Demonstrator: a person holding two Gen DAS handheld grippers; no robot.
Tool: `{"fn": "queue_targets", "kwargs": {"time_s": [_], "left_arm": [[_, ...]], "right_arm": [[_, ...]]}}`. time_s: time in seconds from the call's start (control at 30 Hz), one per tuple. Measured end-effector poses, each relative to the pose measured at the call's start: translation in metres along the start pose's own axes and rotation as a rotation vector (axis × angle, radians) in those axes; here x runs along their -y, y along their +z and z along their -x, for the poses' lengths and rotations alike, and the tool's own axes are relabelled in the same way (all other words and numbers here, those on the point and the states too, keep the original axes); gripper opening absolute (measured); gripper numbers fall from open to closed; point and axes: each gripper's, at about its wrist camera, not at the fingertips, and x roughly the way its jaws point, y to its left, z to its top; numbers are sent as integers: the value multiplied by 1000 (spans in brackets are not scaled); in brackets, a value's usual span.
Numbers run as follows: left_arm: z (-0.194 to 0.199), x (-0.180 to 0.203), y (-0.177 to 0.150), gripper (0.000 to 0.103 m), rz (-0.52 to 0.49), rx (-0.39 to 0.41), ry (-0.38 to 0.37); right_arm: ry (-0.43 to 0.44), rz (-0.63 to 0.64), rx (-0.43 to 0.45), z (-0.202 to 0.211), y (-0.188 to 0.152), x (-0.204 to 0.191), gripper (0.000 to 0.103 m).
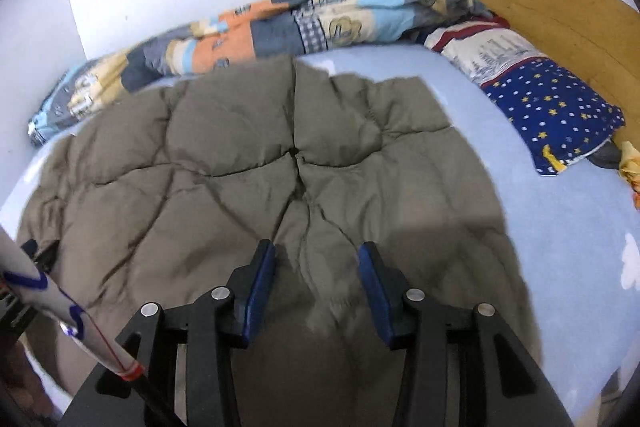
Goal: Fold large clothes
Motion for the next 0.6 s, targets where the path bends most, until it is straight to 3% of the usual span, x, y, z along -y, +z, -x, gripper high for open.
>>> {"fn": "queue_targets", "kwargs": {"time_s": [0.23,0.47,0.6], "left_arm": [[25,-2,-21,59,-19,1,-9],[19,-1,-27,60,-37,-17,12],[21,-2,-28,60,-41,-13,17]], "right_arm": [[-84,-73,-12,43,-38,19,49],[-91,-82,-126,18,-49,22,53],[-129,-77,-92,25,-47,19,54]]}}
